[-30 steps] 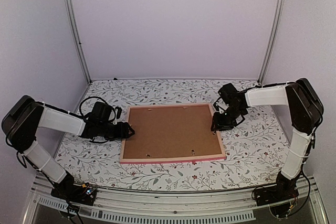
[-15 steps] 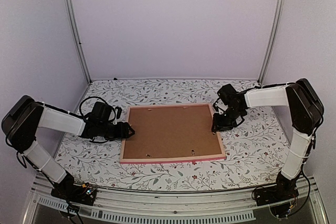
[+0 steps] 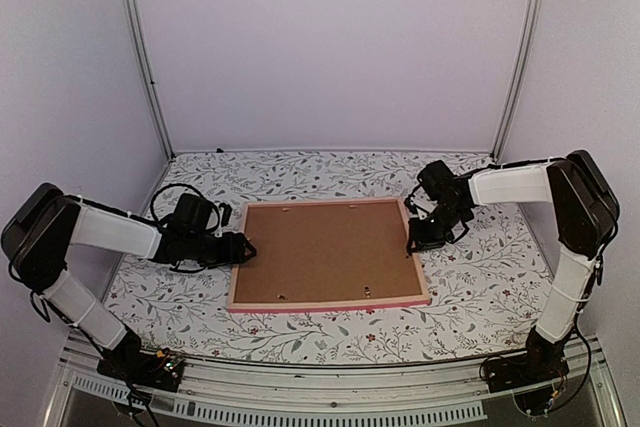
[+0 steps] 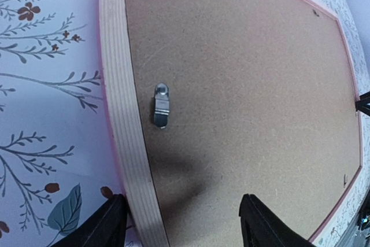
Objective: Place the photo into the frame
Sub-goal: Press the fastener onto the backboard.
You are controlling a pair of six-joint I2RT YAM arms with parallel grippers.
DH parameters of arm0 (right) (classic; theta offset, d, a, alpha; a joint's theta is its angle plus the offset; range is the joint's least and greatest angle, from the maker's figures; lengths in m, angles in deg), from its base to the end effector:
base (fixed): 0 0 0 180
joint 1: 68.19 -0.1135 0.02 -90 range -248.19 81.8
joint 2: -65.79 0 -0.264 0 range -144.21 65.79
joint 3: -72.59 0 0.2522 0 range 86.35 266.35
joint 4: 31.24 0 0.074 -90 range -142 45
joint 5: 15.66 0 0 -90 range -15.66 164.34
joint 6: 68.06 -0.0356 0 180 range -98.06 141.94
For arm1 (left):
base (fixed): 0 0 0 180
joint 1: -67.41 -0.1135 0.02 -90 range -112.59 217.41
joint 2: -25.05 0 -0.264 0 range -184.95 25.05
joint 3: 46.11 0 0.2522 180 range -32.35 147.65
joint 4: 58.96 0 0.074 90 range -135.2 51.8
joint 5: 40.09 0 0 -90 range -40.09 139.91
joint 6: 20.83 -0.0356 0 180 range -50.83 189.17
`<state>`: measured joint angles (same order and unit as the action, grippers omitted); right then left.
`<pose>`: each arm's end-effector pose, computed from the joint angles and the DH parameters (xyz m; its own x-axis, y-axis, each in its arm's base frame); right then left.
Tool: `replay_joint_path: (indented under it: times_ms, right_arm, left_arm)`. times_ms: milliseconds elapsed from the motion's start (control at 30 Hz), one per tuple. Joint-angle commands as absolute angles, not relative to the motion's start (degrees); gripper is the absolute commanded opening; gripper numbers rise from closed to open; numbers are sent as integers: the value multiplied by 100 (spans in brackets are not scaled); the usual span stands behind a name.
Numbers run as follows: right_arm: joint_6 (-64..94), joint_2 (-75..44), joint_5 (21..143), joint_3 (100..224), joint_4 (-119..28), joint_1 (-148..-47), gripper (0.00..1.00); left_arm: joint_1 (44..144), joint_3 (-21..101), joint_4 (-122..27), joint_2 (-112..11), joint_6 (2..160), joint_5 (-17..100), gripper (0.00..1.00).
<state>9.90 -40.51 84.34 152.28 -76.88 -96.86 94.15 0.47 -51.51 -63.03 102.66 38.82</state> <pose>0.3066 0.1747 0.1501 -0.9255 -0.2719 -0.2637 -0.3332 0.9155 0.2253 0.2395 -0.1283 0.1281 -0.8676 -0.1692 -0.4676 0.0907 0.8707 -0.4833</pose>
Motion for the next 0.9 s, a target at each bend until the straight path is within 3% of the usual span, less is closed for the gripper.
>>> replay_joint_path:
  times_ms: [0, 300, 600, 867]
  right_arm:
    - [1248, -4012, 8703, 15072, -8024, -9665, 23]
    - [1455, -3960, 9041, 15064, -8041, -9513, 23]
    - [1172, -3727, 9442, 15185, -7746, -9195, 44]
    - [909, -4088, 9075, 15583, -7505, -9186, 44]
  left_arm:
    - [9528, 2, -5223, -6144, 10254, 3782, 69]
    - [9528, -6, -5193, -6081, 10246, 3834, 70]
    - [9504, 323, -4866, -6103, 10028, 4096, 77]
    - [9458, 604, -4661, -6266, 9894, 4179, 80]
